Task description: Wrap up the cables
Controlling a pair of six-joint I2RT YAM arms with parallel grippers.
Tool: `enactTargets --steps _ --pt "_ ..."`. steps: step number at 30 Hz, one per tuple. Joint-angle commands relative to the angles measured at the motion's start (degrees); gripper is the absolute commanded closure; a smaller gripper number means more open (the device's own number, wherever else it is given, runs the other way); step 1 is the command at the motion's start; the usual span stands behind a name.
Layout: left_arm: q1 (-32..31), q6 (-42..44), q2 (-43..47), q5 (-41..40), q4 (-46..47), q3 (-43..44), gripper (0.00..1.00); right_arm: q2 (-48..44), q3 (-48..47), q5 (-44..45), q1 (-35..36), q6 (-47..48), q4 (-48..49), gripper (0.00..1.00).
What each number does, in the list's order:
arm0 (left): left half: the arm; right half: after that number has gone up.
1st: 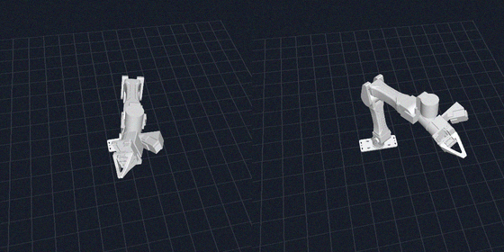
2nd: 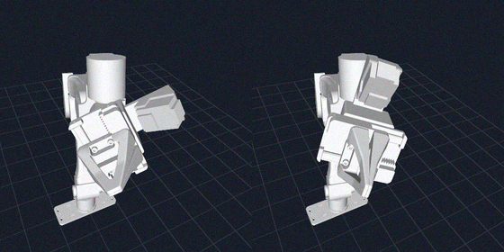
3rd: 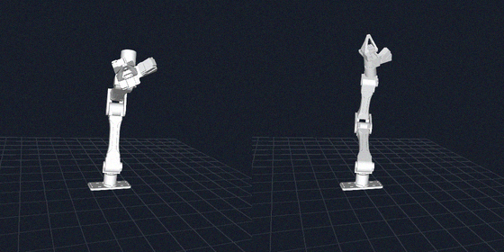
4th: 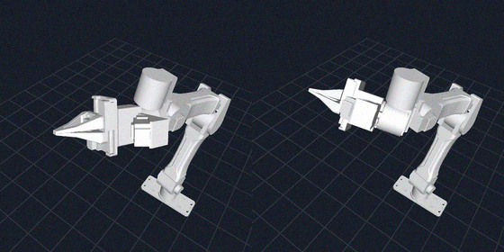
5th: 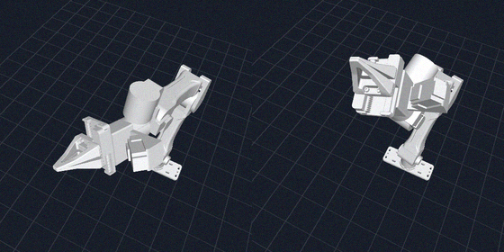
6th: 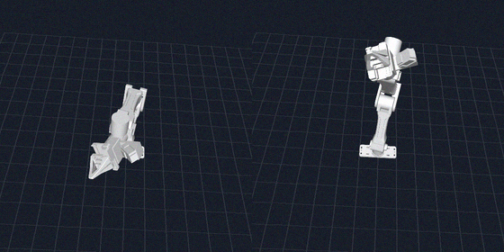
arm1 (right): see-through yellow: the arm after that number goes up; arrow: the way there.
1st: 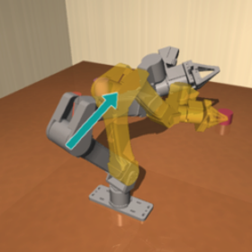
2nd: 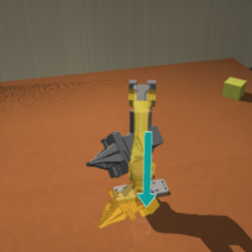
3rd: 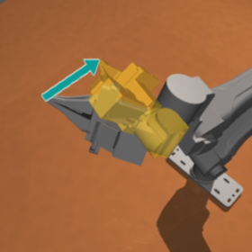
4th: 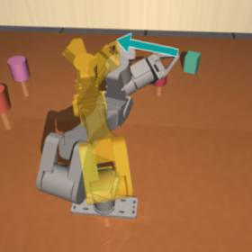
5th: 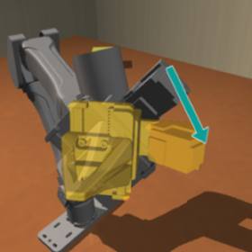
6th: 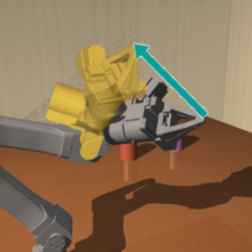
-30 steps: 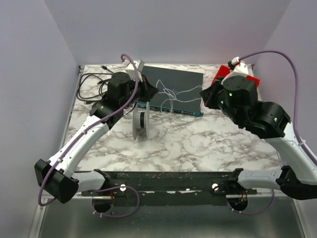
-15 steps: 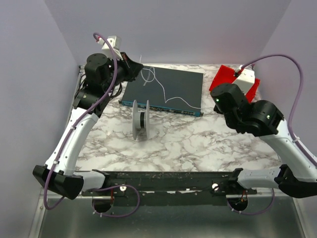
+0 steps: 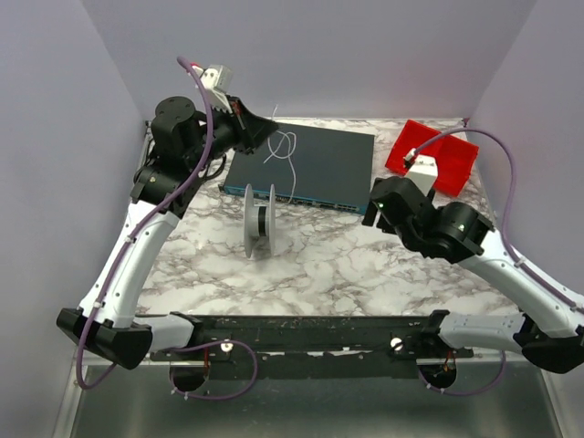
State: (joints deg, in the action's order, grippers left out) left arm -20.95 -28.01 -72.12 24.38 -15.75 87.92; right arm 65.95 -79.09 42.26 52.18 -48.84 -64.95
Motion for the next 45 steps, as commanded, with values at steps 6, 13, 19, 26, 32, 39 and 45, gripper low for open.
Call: enactTargets --steps 6,13,19,26,32,39,45 --pt "-8.8 1.8 3.7 -1.0 -1.7 -2.5 1.00 -4.7 -4.5 -12.2 0.3 8.0 19.2 0.24" --pt "-11.2 5.2 8.1 1.3 2.9 -11.7 1.00 1.9 -11.8 -11.7 -1.3 1.9 19.1 0.26" --pt "-11.6 4.6 9.7 -0.1 3.9 -15.2 1.00 1.0 -6.6 -23.4 -5.0 -2.2 25.7 0.33" --pt "-12.5 3.9 9.8 -1.1 4.7 -16.1 1.00 2.0 0.9 -28.6 -5.0 -6.7 32.9 0.35" --pt "-13.1 3.8 9.5 -1.8 4.9 -16.1 1.00 3.9 3.4 -28.1 -5.0 -7.9 36.2 0.39" --pt "-13.6 3.4 9.5 -2.4 5.4 -16.7 1.00 5.5 5.4 -28.9 -4.9 -9.0 38.0 0.50" --pt "-13.9 3.1 9.1 -3.1 5.9 -17.1 1.00 7.8 6.0 -30.6 -5.0 -9.6 39.9 0.51"
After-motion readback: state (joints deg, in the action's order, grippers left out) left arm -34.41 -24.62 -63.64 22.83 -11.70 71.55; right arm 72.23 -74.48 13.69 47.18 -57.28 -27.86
